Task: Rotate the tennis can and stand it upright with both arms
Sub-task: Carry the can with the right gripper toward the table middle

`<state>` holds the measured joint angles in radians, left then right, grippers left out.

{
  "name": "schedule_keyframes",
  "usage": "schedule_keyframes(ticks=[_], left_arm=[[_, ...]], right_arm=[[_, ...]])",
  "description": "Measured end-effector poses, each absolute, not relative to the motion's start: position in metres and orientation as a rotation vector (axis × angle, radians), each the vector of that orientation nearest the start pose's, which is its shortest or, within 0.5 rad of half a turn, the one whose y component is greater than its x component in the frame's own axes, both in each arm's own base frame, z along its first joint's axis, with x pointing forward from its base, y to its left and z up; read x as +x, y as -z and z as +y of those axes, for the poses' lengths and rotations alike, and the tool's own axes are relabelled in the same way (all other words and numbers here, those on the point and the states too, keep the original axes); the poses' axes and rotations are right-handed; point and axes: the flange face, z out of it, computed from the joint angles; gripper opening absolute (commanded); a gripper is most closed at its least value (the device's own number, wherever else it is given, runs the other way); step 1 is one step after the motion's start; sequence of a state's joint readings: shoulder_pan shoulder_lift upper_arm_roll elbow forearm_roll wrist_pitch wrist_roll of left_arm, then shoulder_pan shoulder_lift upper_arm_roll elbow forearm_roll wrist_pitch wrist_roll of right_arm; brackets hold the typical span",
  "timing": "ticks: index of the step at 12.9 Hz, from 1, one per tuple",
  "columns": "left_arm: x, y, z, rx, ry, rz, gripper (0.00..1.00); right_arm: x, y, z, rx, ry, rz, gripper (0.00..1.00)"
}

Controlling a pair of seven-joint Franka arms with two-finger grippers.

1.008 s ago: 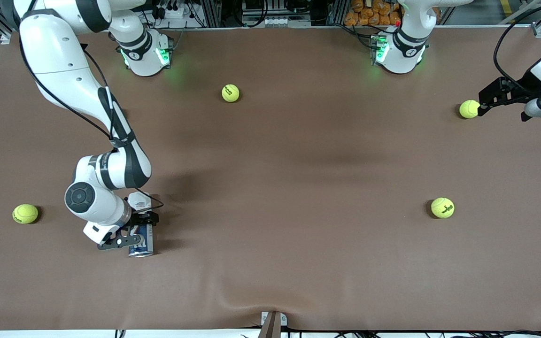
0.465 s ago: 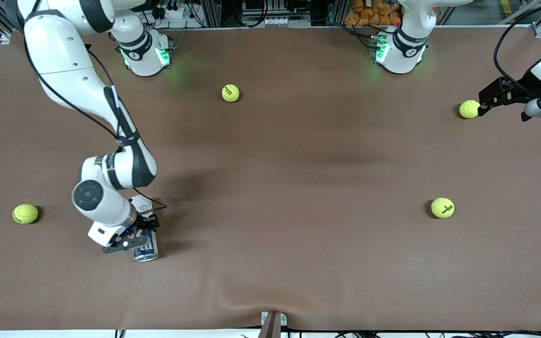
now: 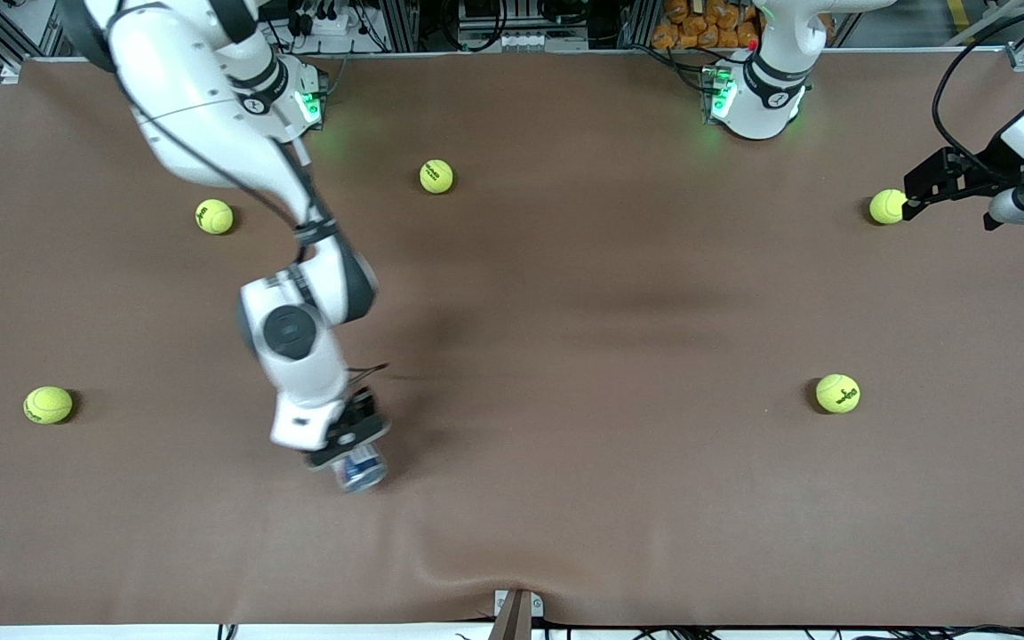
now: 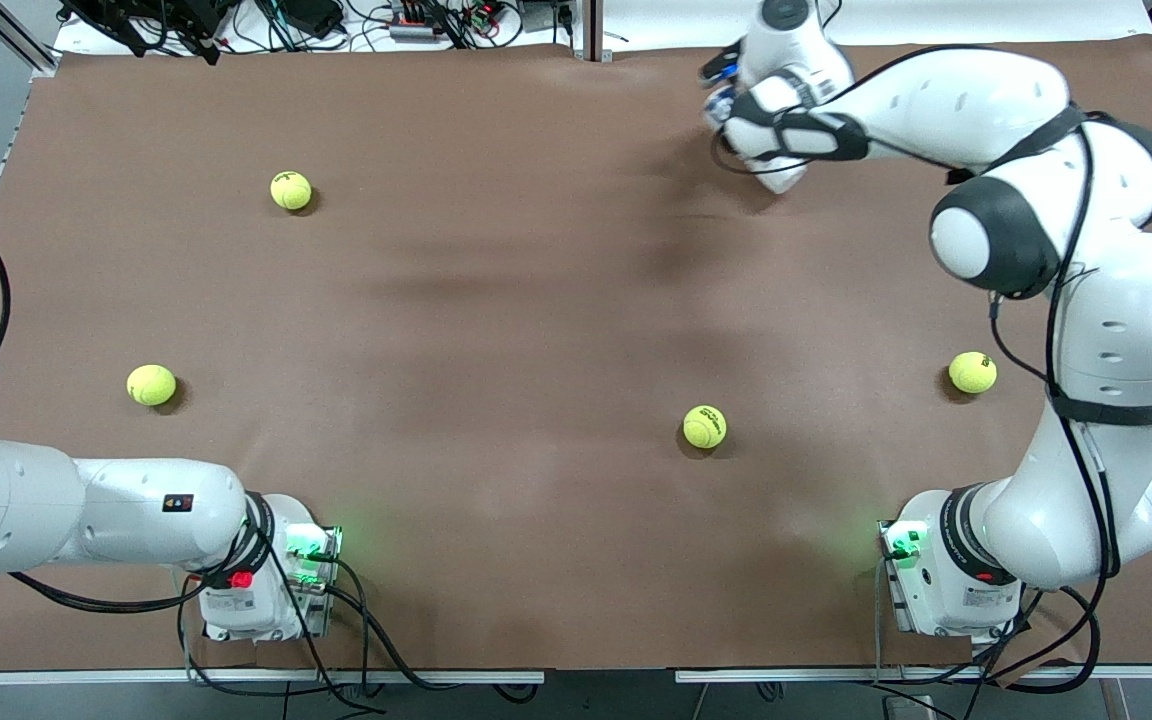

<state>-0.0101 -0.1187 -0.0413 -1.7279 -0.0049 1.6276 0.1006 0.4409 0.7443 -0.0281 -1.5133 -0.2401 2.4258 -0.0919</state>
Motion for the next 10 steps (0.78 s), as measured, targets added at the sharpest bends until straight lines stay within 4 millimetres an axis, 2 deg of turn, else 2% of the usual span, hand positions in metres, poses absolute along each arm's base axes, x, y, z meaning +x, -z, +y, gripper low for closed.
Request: schedule_keyframes(ticks=[2, 3, 4, 7, 8, 10], left_arm=[[0.521, -0.618, -0.029, -3.132, 0.028, 0.238, 1.0], [0.521, -0.618, -0.028, -3.132, 0.029, 0.238, 1.0], [0.521, -0.618, -0.029, -3.132, 0.028, 0.238, 1.0], [0.523, -0.611, -0.03, -3.133, 0.007, 0.241, 1.0], [0.525, -0.608, -0.029, -3.133, -0.002, 0.24, 1.0], [0.529, -0.598, -0.029, -3.134, -0.029, 0.239, 1.0]], right_arm=[[0.626, -0.244, 0.379, -3.004, 0.356, -1.291, 0.7], [0.603, -0.246, 0.416, -2.959, 0.37, -1.379, 0.7], [0.585, -0.248, 0.443, -2.921, 0.387, -1.468, 0.7], [0.54, -0.248, 0.5, -2.777, 0.419, -1.788, 0.7], [0.528, -0.245, 0.513, -2.718, 0.412, -1.886, 0.7], [0.514, -0.236, 0.526, -2.619, 0.387, -2.041, 0.71]])
